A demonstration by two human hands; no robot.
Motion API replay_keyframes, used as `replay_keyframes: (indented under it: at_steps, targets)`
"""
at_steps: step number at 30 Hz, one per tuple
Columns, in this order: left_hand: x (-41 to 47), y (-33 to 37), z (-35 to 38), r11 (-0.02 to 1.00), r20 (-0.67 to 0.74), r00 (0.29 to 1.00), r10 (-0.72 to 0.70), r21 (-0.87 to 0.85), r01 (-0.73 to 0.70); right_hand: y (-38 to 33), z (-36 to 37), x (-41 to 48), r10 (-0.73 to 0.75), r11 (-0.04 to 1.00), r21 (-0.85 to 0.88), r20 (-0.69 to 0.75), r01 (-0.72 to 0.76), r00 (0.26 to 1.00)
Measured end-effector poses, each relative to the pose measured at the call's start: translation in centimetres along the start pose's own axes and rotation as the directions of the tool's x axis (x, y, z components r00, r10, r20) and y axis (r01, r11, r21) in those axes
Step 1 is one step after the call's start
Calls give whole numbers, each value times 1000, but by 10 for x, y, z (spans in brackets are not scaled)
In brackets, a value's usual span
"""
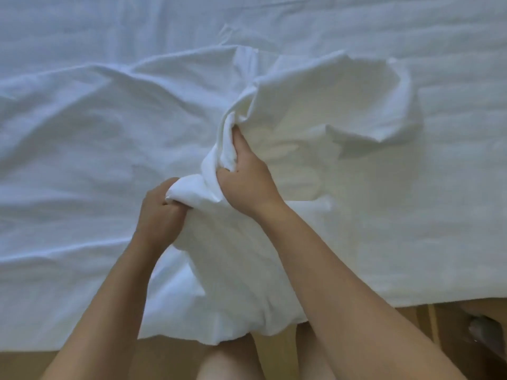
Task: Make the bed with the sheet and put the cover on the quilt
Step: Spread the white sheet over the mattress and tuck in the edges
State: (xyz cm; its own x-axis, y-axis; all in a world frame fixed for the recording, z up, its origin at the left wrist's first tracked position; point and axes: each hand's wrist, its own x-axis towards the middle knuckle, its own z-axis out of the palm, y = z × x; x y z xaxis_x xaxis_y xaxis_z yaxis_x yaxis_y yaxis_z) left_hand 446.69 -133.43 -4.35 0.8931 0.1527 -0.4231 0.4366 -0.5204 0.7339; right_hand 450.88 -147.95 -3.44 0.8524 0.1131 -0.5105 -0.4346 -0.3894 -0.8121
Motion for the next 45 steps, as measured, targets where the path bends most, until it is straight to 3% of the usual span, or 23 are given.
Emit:
replay_keyframes:
  at_steps: [3, 6, 9, 11, 12, 14, 15, 17, 19, 21, 23, 25, 27, 29, 30, 32, 34, 35, 37, 39, 40, 42, 45]
  targets:
    - [-9, -50, -92, 985, -222, 962, -161, -94, 143, -56, 103, 8, -68, 997, -22, 173, 73, 983]
    - [-17, -119, -182, 943, -430, 839, -332, -150, 297, -107, 221, 4, -163, 986, 72, 313, 148, 936]
    - [-29, -185, -243, 851, -547, 683, -485, -117, 511, -132, 315, -6, -154, 987, 61, 625, 149, 765]
    - [-34, -202, -250, 785, -594, 578, -559, -153, 600, -122, 341, -7, -128, 969, -59, 709, 239, 694]
    - [-35, -203, -242, 797, -610, 593, -526, -108, 595, -112, 342, -4, -163, 941, -123, 651, 315, 741]
    - [-30, -192, -209, 884, -517, 786, -339, 111, 454, -79, 325, 9, -260, 873, -311, 352, 374, 899]
    - [-26, -184, -188, 910, -408, 886, -220, 242, 337, -63, 307, 18, -254, 843, -434, 197, 316, 947]
    - [-14, -178, -156, 867, -165, 978, -128, 460, 191, -29, 263, 32, -68, 741, -666, 60, 91, 996]
    - [3, -176, -143, 794, 41, 967, -250, 580, 180, -2, 224, 34, 200, 717, -690, 77, -93, 977]
    - [10, -180, -143, 809, 95, 964, -248, 567, 152, 13, 211, 25, 271, 823, -549, 155, -145, 950]
    - [-1, -192, -163, 865, 129, 965, -229, 482, 140, 19, 220, 6, 250, 841, -536, 268, -72, 930]
    - [-22, -219, -188, 827, 150, 940, -307, 531, 186, 15, 243, -10, 213, 785, -612, 413, 97, 886]
    - [-45, -253, -211, 725, 99, 901, -422, 634, 270, 5, 271, -21, 192, 712, -651, 540, 263, 819]
    - [-74, -280, -219, 536, 63, 799, -598, 773, 340, -4, 289, -26, 207, 694, -656, 577, 297, 790]
    - [-85, -288, -216, 480, 18, 771, -636, 792, 378, -4, 293, -23, 180, 709, -645, 556, 284, 812]
    - [-93, -287, -201, 506, -94, 811, -578, 738, 446, 0, 285, -11, 81, 733, -645, 400, 217, 913]
    - [-90, -263, -181, 656, -198, 868, -455, 585, 477, 13, 259, 4, -12, 761, -648, 31, 29, 999]
    - [-85, -251, -168, 746, -239, 912, -334, 524, 411, 20, 241, 7, 25, 781, -612, -170, -125, 985]
    - [-73, -223, -141, 856, -246, 965, -88, 476, 200, 44, 207, 3, 323, 769, -389, -448, -507, 834]
    - [-64, -193, -113, 883, -62, 998, 12, 470, 19, 68, 185, -12, 674, 689, 11, -378, -725, 635]
    - [-60, -180, -100, 875, 59, 998, 24, 481, -49, 75, 179, -20, 760, 646, 186, -258, -741, 597]
    - [-56, -160, -77, 836, 304, 951, -62, 535, -116, 68, 176, -28, 727, 679, 303, -159, -668, 668]
    - [-50, -148, -62, 844, 359, 931, -64, 517, -141, 30, 185, -38, 358, 932, 20, -191, -361, 914]
